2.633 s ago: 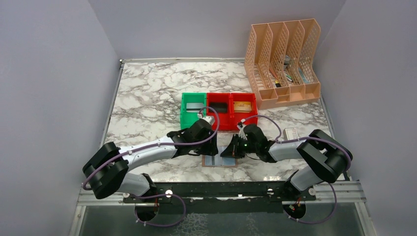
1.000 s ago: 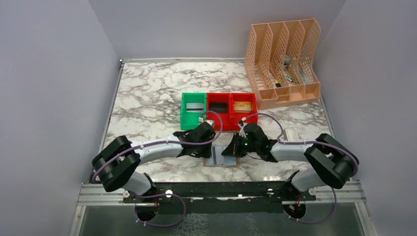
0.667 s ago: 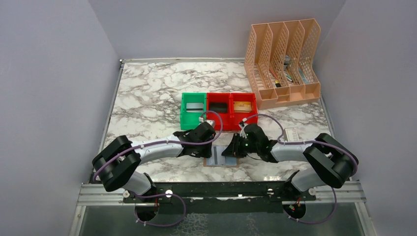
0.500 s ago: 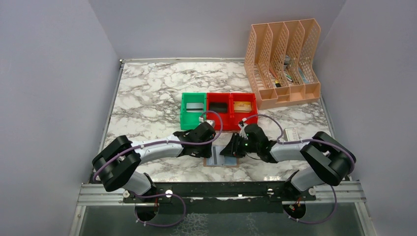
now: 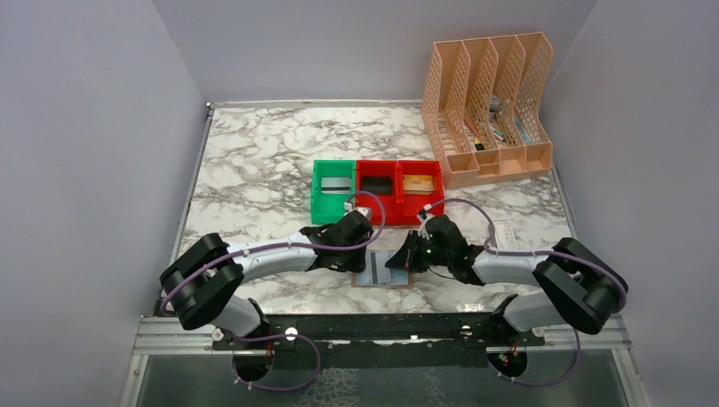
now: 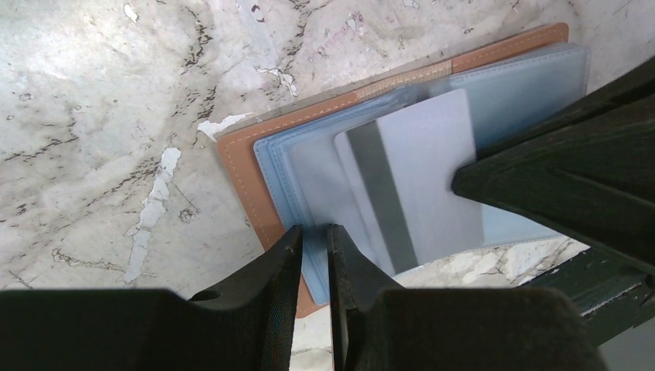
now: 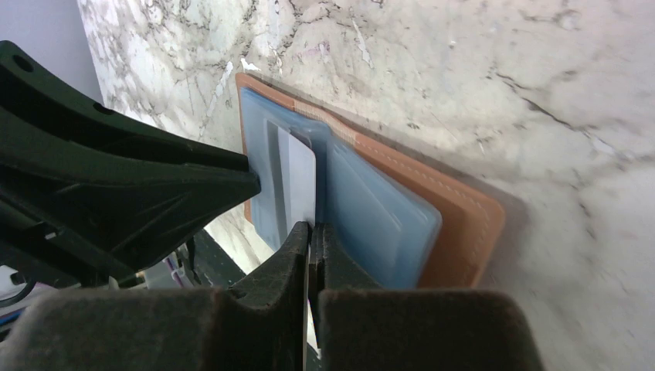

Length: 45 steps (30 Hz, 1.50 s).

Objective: Take the credit cards out of the card holder

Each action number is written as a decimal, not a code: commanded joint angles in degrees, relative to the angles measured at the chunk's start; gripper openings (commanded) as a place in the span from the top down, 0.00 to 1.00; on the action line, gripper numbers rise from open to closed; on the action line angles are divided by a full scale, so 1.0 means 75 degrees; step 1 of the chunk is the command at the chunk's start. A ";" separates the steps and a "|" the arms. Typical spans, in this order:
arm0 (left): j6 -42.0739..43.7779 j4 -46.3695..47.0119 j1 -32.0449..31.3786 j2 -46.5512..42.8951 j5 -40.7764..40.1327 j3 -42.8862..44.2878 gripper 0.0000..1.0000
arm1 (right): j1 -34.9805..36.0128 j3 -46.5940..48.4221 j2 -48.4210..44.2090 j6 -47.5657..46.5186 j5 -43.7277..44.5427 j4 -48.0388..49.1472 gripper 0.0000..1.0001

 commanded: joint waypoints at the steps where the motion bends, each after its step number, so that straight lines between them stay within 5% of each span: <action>1: 0.0041 -0.0407 -0.0062 0.0297 -0.0293 -0.0066 0.79 | -0.0016 -0.0261 -0.0844 -0.0177 0.1037 -0.1145 0.99; 8: 0.0031 -0.0412 -0.0057 0.0204 -0.0286 -0.0015 0.78 | -0.0033 -0.0411 -0.1295 -0.0039 0.1069 -0.1367 0.99; 16: -0.0057 -0.0412 -0.0080 -0.0483 -0.0160 0.0428 0.55 | -0.0036 -0.0443 -0.1024 0.0126 0.0932 -0.1121 0.99; 20: 0.0023 0.0118 -0.0167 -0.0599 0.0217 0.0540 0.51 | -0.0033 -0.0456 -0.0919 0.0136 0.0862 -0.0999 0.99; 34: -0.0073 0.0659 -0.0464 0.0704 0.0969 0.0275 0.76 | -0.0039 -0.0495 -0.0795 0.0168 0.0520 -0.0556 0.97; 45: -0.0043 0.0549 -0.0491 0.0846 0.0825 0.0224 0.80 | -0.0033 -0.0658 -0.0222 0.0407 -0.0163 0.0562 0.84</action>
